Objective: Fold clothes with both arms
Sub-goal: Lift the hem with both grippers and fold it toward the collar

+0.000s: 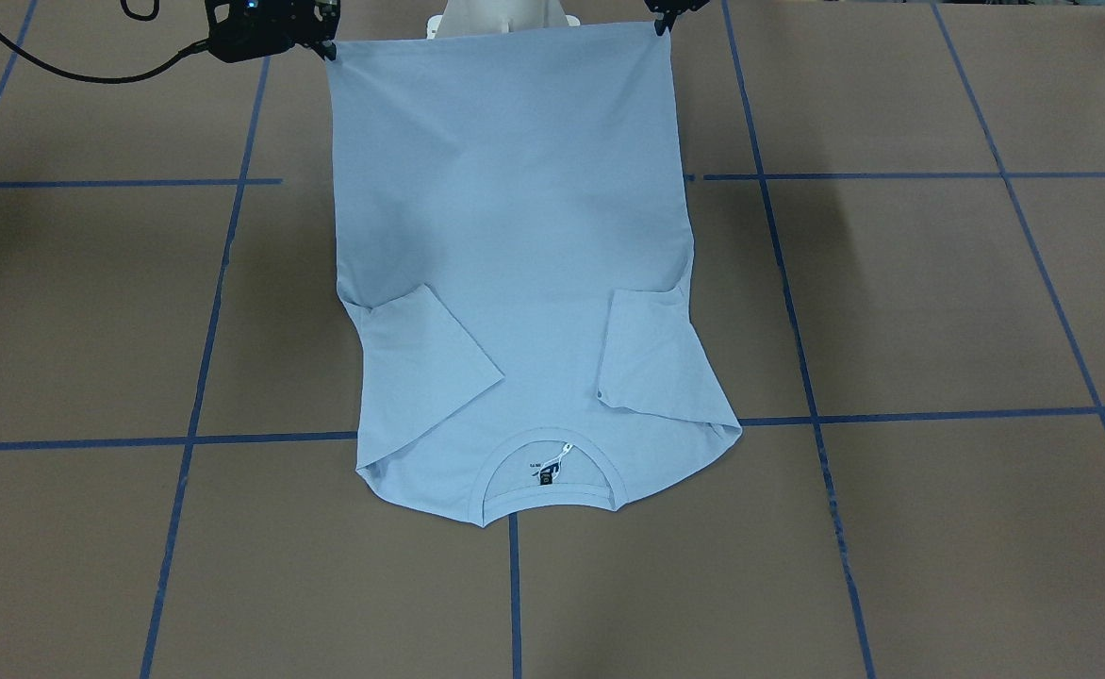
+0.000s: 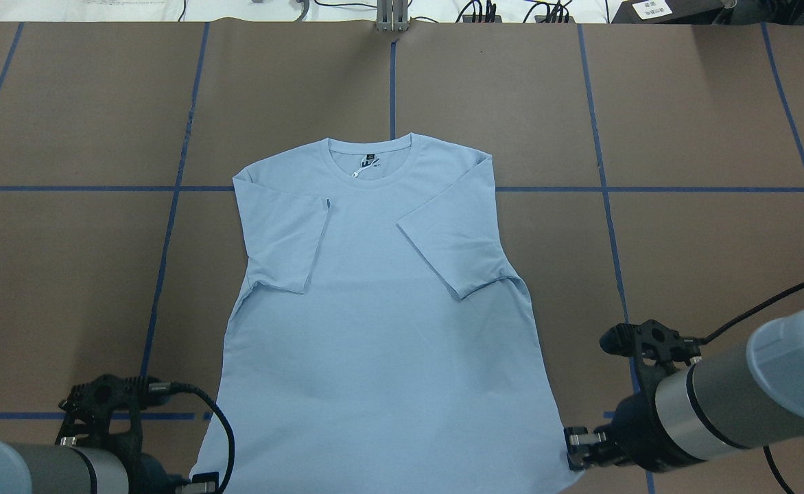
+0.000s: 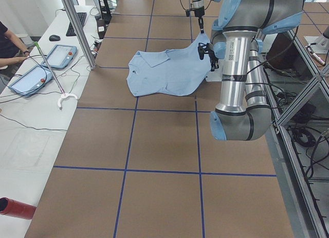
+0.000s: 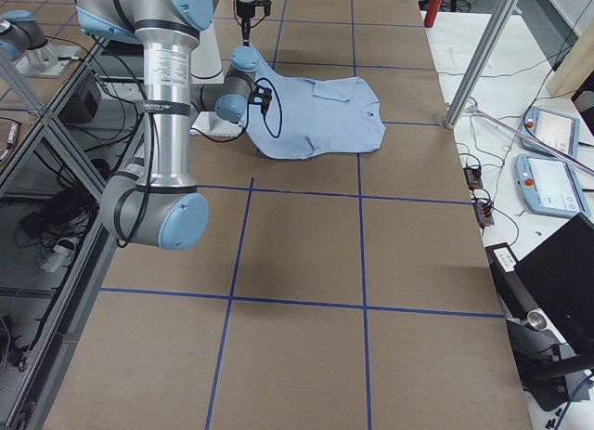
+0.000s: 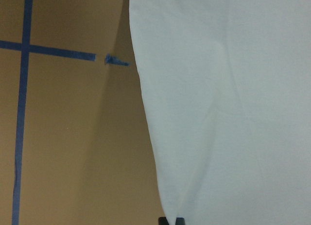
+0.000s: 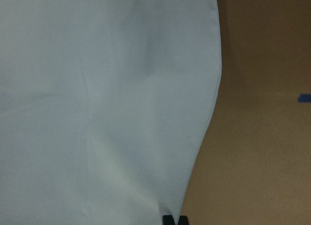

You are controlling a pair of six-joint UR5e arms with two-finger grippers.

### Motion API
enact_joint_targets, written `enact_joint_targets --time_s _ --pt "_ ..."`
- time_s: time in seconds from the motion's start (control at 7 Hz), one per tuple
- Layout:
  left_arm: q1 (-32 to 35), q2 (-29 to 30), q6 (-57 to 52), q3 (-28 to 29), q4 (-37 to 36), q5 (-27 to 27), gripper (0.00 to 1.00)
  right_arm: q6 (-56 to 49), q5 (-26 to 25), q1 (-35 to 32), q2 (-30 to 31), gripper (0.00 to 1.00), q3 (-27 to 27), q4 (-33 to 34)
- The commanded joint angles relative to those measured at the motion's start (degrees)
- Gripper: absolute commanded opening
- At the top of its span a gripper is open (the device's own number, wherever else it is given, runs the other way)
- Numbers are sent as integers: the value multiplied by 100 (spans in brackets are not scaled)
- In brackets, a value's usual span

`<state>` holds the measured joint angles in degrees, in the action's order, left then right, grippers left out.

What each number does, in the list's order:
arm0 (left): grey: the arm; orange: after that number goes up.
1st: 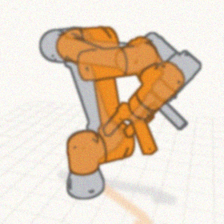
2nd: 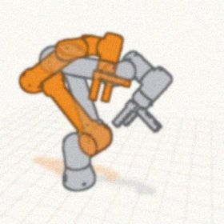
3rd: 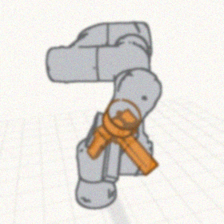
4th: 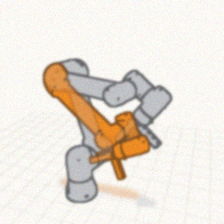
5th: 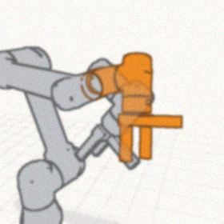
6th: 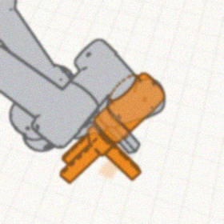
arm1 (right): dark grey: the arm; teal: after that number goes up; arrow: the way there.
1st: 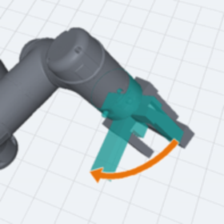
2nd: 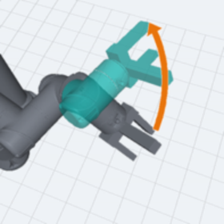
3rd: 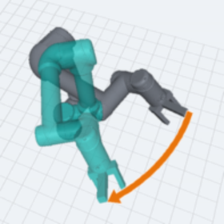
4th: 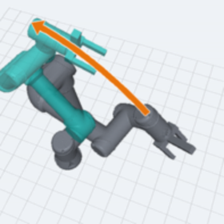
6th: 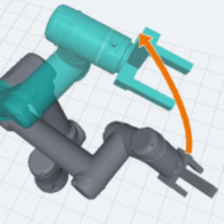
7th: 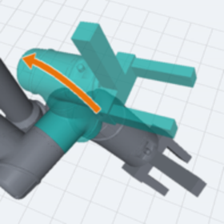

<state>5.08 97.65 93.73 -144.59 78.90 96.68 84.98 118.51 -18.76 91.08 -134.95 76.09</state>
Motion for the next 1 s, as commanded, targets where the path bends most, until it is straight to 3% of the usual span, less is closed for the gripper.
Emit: enact_joint_targets --time_s 0.0,0.29,0.57,0.86 --pt "746 17 -582 115 -6 26 0 -69 -3 -836 -694 0 546 -15" --pt "1414 191 -995 517 3 167 0 -410 -12 -1435 -1196 0 1126 -41" --pt "2056 734 -1305 1193 3 184 0 -465 14 -1945 -2029 0 1924 -33" --pt "2461 1193 -1488 1923 12 176 0 -892 14 -2306 -2287 0 2262 -24"
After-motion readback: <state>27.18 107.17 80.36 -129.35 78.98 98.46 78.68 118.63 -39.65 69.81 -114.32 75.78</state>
